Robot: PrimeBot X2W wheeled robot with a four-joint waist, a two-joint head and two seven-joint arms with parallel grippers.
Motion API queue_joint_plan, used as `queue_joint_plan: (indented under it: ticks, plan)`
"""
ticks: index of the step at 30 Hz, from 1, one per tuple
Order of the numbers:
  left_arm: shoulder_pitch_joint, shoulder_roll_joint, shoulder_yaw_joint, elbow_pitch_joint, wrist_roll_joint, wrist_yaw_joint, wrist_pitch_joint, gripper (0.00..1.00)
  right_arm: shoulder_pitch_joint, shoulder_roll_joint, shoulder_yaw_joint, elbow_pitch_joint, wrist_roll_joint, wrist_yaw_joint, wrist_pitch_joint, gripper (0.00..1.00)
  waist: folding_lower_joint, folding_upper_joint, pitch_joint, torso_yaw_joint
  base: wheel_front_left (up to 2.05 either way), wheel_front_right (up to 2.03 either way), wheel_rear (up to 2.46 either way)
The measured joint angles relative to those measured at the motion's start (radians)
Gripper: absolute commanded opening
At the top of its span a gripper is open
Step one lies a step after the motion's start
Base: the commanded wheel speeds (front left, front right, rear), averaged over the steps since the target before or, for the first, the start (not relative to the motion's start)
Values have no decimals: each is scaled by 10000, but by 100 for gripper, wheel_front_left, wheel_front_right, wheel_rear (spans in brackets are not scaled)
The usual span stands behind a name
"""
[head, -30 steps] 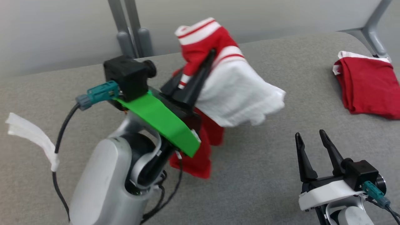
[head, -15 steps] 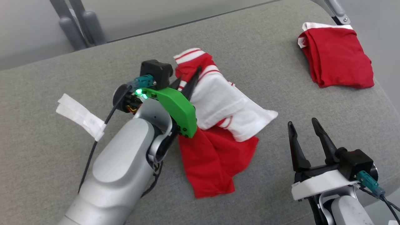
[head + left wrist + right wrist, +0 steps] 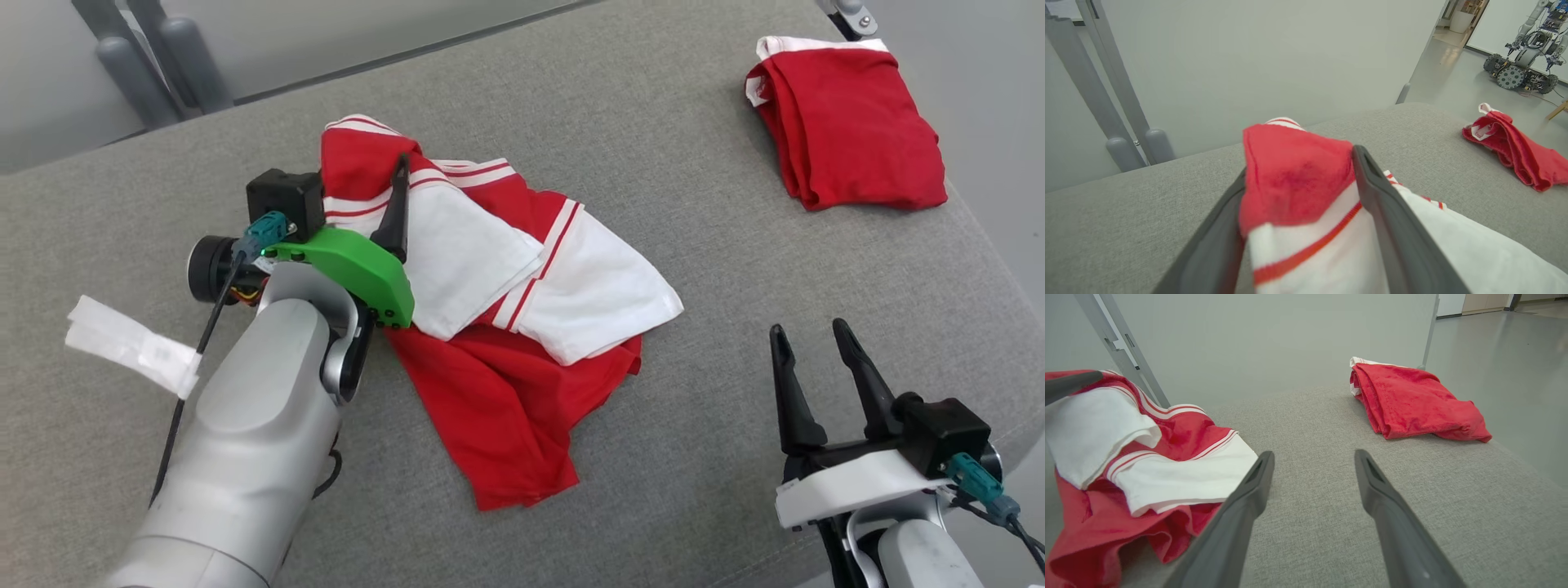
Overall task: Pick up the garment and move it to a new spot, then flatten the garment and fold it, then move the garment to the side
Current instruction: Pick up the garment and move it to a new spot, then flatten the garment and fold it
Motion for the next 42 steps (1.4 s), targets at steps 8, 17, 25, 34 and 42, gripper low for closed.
queue_joint_plan:
  ticks: [8,17,25,34,42]
  plan:
    - [3357,63,1611,-3597,663,698,-75,100,863,-226,-878,-533,-562,0,0,100,-1,0,-842,540,0,0,0]
    - [8059,10,2694,-6539,1555,894,-75,100,1750,-616,-1753,-1005,-711,-2,0,100,-1,0,-1805,1749,0,0,0]
    - [9896,-267,3703,-7891,2491,617,-77,100,2240,-711,-2184,-1062,-786,0,0,100,-1,0,-2402,2905,0,0,0]
    - [10348,-372,4514,-8222,3112,21,-77,100,2327,-593,-1918,-658,-844,0,0,100,-1,0,-2874,3704,0,0,0]
    - [10305,-391,4449,-8218,3168,-205,-77,100,2243,-543,-1666,-581,-834,0,0,100,-1,0,-2828,3754,0,0,0]
